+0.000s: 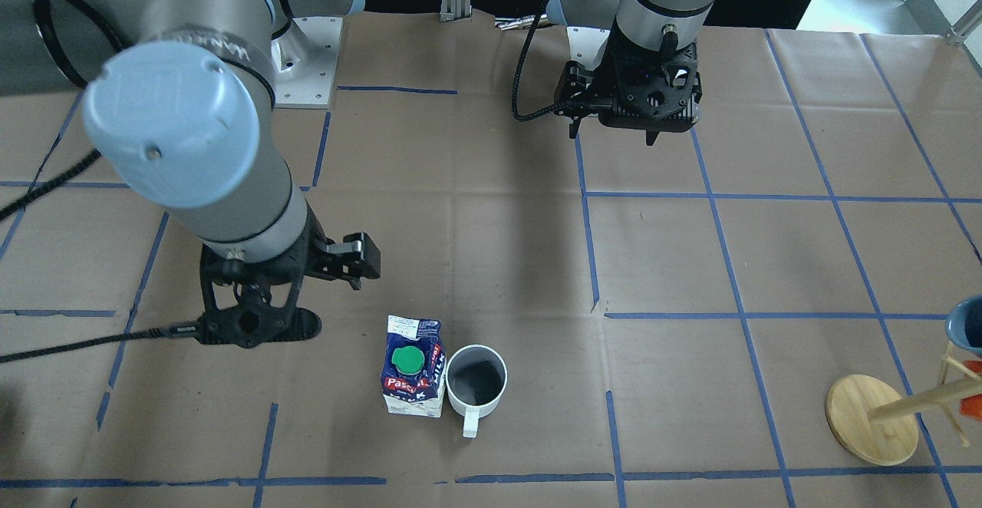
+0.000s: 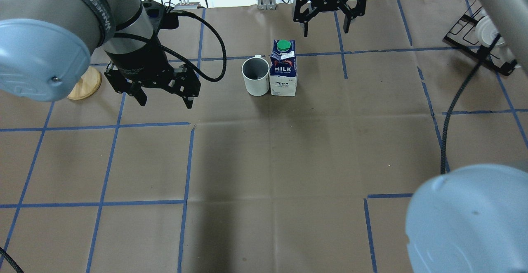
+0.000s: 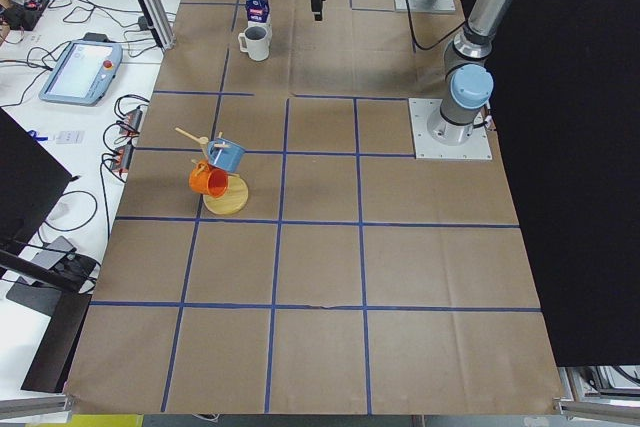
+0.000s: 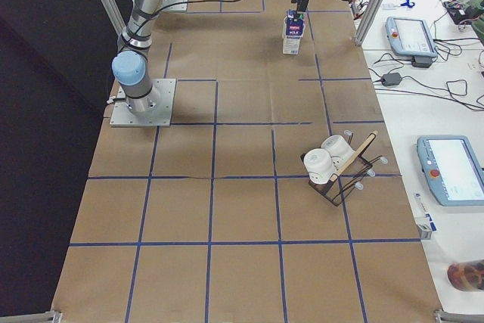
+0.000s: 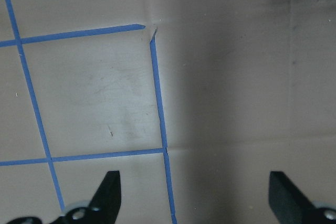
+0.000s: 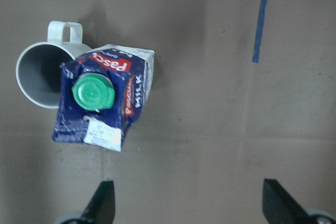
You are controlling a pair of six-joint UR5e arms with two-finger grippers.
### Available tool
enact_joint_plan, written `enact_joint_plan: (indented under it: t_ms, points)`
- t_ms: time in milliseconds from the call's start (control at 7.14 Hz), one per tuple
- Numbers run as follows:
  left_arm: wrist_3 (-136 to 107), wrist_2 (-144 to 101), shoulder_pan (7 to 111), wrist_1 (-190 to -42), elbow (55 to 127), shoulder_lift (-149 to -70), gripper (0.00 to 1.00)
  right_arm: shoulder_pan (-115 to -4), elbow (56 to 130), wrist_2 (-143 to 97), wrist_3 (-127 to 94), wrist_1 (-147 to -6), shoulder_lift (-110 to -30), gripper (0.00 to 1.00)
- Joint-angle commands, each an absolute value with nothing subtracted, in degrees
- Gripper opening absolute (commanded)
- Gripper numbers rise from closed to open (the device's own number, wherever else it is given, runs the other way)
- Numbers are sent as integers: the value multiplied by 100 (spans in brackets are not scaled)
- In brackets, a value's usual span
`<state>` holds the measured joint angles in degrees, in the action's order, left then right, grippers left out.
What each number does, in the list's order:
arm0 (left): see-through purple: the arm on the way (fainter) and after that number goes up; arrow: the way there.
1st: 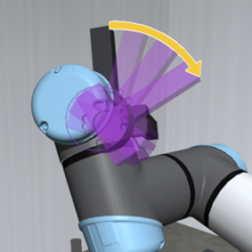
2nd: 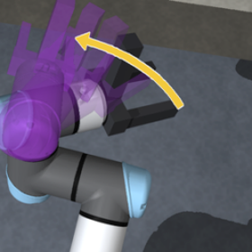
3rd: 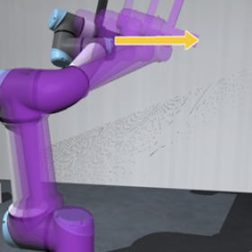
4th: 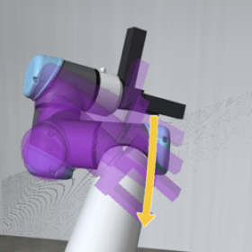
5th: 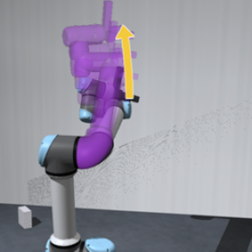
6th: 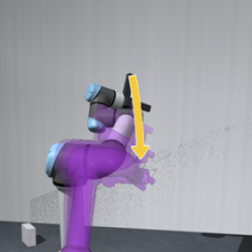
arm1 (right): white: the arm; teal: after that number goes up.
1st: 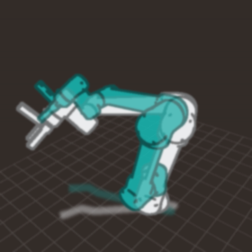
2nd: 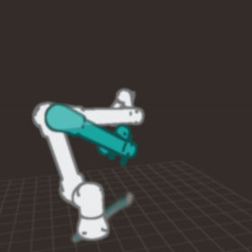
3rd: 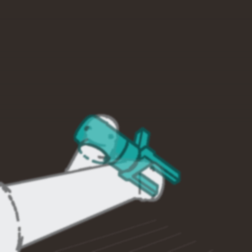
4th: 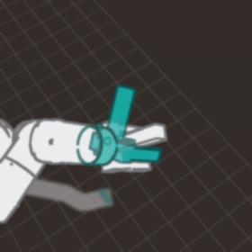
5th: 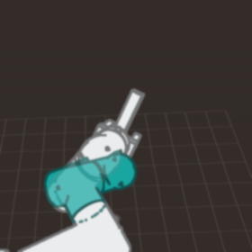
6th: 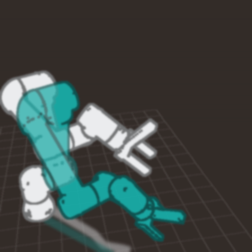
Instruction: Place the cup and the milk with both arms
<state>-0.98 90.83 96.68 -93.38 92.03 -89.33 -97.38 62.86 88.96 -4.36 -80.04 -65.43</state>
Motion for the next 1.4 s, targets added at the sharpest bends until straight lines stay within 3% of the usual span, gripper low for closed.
enact_joint_plan:
  t_ms: [0, 420, 1260]
  points:
    - [-97, 9079, 9668, -9334, 9202, -8930, 100, -9125, 7772, 8824, -167, -8060, -7913, 100]
    - [-97, 9088, 9668, -9343, 9202, -8930, 100, -9053, 9461, 8833, -290, -9048, -9138, 100]
    - [-62, 9071, 9668, -9343, 9054, -8964, 100, -9009, 9721, 8921, -255, -9510, -9281, 100]
